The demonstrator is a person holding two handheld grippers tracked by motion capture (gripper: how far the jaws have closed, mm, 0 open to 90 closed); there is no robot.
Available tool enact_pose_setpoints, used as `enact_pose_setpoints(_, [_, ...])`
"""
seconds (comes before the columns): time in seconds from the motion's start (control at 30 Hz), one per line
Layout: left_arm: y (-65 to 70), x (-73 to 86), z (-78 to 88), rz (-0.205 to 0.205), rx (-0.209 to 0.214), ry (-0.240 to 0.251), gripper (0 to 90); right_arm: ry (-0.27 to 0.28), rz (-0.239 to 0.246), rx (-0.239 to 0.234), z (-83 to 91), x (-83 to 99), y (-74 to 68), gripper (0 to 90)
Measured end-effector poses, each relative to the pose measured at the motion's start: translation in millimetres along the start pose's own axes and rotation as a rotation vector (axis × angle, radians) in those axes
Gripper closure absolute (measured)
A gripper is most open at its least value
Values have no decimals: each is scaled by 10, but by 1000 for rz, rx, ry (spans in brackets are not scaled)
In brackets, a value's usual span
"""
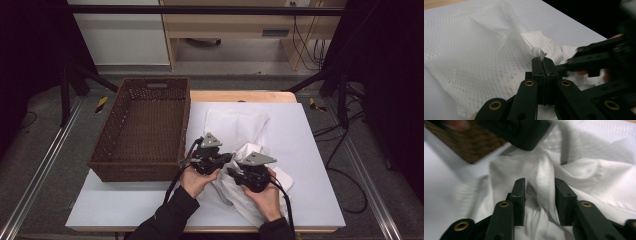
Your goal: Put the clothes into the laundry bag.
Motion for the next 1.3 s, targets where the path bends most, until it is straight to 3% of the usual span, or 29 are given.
enact_pose_setpoints(0.07, [-14, 17, 14, 7, 1, 6, 894, 62, 4, -1, 223, -45, 34, 595])
enact_pose_setpoints(0.13, [-15, 31, 20, 4, 2, 7, 893, 107, 9, 36, 441, -105, 126, 578])
enact_pose_setpoints(0.23, [-1, 46, 24, -11, -3, 5, 893, 125, -24, 161, 570, -167, 438, 457])
enact_pose_setpoints(0.33, [8, 59, 26, -23, -5, 1, 893, 55, -106, 210, 369, -82, 740, 335])
enact_pose_setpoints(0.43, [3, 75, 18, -21, -4, -1, 893, -51, -142, 198, 53, 96, 864, 315])
enact_pose_setpoints(0.53, [-15, 112, -8, -24, -9, -11, 893, -131, -167, 164, -187, 268, 864, 335])
enact_pose_setpoints(0.6, [-26, 146, -33, -15, -5, -17, 893, -148, -202, 143, -267, 347, 865, 392])
enact_pose_setpoints(0.67, [-31, 162, -50, -9, 0, -17, 893, -142, -196, 164, -269, 359, 879, 499])
enact_pose_setpoints(0.7, [-32, 165, -57, -6, 2, -17, 893, -145, -189, 163, -265, 357, 870, 552])
enact_pose_setpoints(0.77, [-27, 166, -72, -3, 2, -17, 893, -153, -184, 146, -250, 350, 837, 771])
enact_pose_setpoints(0.83, [-21, 167, -77, -4, 3, -18, 893, -154, -185, 138, -228, 345, 817, 834])
enact_pose_setpoints(0.87, [-13, 161, -70, -7, 3, -19, 893, -144, -175, 140, -194, 322, 800, 839])
enact_pose_setpoints(0.93, [-21, 142, -49, -6, 1, -14, 893, -71, -135, 145, -57, 218, 746, 840])
enact_pose_setpoints(1.03, [-42, 97, -5, 5, -4, -4, 893, 79, -73, 98, 262, 10, 562, 837])
enact_pose_setpoints(1.1, [-44, 57, 32, 11, -5, 5, 893, 138, -11, 72, 464, -68, 386, 833])
enact_pose_setpoints(1.23, [-22, -37, 98, 10, -9, 18, 893, 192, 109, 6, 652, -121, -6, 832])
enact_pose_setpoints(1.3, [19, -98, 134, 10, 0, 31, 893, 177, 120, -41, 614, -109, -169, 833])
Point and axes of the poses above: each handheld gripper's, and its own axes: z roughly backward along the jaws, x roughly out of its underside, y roughly to its right, the point moved 10 cm from there along -z, roughly forward along the jaws, and after that the axes turned 5 degrees about z, right-handed, at the moved point
